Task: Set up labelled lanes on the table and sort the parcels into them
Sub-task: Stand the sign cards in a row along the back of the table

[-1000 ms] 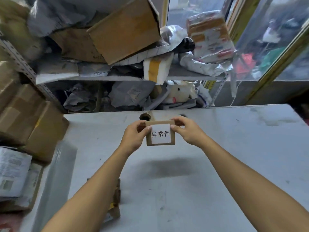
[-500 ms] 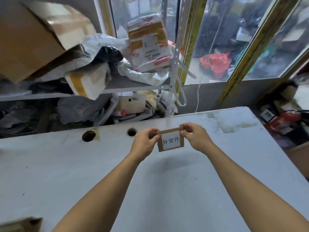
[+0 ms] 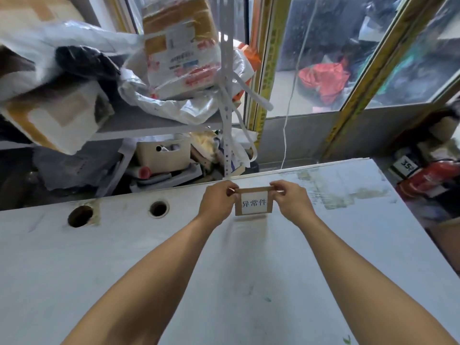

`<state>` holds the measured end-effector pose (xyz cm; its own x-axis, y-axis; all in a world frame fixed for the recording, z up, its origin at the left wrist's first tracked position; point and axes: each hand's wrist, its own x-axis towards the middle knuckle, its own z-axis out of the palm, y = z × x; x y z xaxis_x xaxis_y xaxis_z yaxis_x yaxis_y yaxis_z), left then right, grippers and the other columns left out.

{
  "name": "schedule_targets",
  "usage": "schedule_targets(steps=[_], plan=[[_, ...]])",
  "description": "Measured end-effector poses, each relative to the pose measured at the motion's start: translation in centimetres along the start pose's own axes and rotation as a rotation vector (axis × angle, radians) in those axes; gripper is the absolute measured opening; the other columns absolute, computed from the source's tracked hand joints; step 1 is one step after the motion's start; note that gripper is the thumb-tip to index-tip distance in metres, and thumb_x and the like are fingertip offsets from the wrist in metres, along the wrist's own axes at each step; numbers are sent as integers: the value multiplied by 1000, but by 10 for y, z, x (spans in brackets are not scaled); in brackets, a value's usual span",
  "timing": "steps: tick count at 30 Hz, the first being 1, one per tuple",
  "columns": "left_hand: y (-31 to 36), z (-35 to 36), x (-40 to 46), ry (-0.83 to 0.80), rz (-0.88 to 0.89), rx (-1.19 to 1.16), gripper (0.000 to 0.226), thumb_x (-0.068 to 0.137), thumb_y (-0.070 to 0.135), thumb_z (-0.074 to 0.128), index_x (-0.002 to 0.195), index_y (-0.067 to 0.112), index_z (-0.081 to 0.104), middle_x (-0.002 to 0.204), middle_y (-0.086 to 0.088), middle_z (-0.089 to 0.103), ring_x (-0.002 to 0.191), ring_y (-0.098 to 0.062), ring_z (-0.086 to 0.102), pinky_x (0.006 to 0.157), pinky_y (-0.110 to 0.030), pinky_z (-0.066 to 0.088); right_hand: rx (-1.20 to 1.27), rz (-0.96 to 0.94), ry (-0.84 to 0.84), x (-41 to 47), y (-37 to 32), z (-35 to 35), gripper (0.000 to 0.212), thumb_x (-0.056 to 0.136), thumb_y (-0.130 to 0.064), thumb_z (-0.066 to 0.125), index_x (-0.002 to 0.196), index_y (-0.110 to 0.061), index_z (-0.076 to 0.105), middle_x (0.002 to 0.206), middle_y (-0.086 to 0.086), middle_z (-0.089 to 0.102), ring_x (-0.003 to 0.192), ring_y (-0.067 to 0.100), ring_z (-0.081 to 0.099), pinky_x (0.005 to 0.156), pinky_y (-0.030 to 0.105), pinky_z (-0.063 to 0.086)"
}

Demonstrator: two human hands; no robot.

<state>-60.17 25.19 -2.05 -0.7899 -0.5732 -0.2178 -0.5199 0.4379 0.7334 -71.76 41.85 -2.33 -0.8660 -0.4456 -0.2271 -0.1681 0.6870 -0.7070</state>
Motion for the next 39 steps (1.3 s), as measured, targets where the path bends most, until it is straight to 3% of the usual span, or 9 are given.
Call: schedule_targets(steps=[4, 9, 13, 17, 21, 25, 29, 34, 39], plan=[[-3, 10, 18, 8, -32, 29, 19, 93, 18, 64, 111, 22, 70, 110, 2, 71, 100, -16, 64, 80, -26, 50, -2, -18, 9, 21, 5, 8, 31, 101, -13, 52, 130, -18, 63, 123, 2, 69, 98, 12, 58, 61, 9, 38], [-2, 13, 30, 7, -31, -5, 17, 92, 18, 65, 108, 22, 69, 104, 5, 72, 96, -12, 65, 75, -21, 48, 4, -47, 26, 34, 6, 11, 31, 102, -18, 52, 131, -17, 63, 123, 4, 69, 98, 12, 56, 75, 20, 44], [-7, 10, 28, -42, -24, -27, 23, 91, 18, 67, 114, 22, 65, 97, 8, 68, 92, -10, 63, 65, -9, 40, 4, -49, -9, 32, 7, 9, 33, 100, -16, 57, 133, -16, 61, 122, 3, 69, 100, 12, 58, 66, 7, 42], [-12, 11, 23, -59, -18, -25, 26, 91, 18, 69, 116, 22, 63, 95, 9, 67, 89, -7, 62, 64, -7, 40, 10, -37, -25, 25, 8, 7, 38, 99, -14, 59, 137, -13, 57, 124, 3, 67, 104, 12, 58, 65, 5, 43], [-14, 11, 19, -85, -27, -34, 28, 91, 19, 69, 118, 20, 63, 103, 4, 71, 97, -12, 64, 73, -13, 47, 8, -33, -34, 19, 7, 5, 41, 99, -13, 59, 139, -13, 55, 128, 4, 65, 109, 13, 57, 82, 18, 49], [-12, 6, 13, -86, -14, -59, 30, 90, 19, 69, 120, 19, 64, 105, 2, 72, 96, -12, 64, 76, -17, 47, -11, -23, -21, 14, 4, 4, 44, 97, -9, 59, 140, -13, 54, 131, 4, 64, 114, 15, 58, 87, 23, 48], [-12, -6, 3, -58, -4, -80, 28, 92, 22, 69, 119, 21, 64, 101, 4, 70, 93, -12, 64, 68, -16, 46, -19, -32, 36, 2, -4, 4, 46, 97, -8, 58, 141, -16, 53, 138, 2, 59, 122, 16, 54, 89, 23, 46], [-13, -36, -17, -43, 31, -116, 27, 93, 24, 68, 120, 21, 64, 100, 3, 68, 94, -15, 64, 69, -23, 51, -100, -194, 171, -28, -32, 8, 43, 95, -5, 56, 138, -15, 57, 138, 5, 57, 131, 21, 45, 102, 27, 41], [-26, -86, -50, 25, 79, -102, 25, 93, 28, 67, 118, 24, 65, 98, 8, 68, 87, -7, 62, 62, -22, 47, -110, -369, 151, -70, -92, 31, 43, 95, -4, 56, 136, -15, 59, 135, 3, 61, 125, 19, 53, 100, 28, 44]])
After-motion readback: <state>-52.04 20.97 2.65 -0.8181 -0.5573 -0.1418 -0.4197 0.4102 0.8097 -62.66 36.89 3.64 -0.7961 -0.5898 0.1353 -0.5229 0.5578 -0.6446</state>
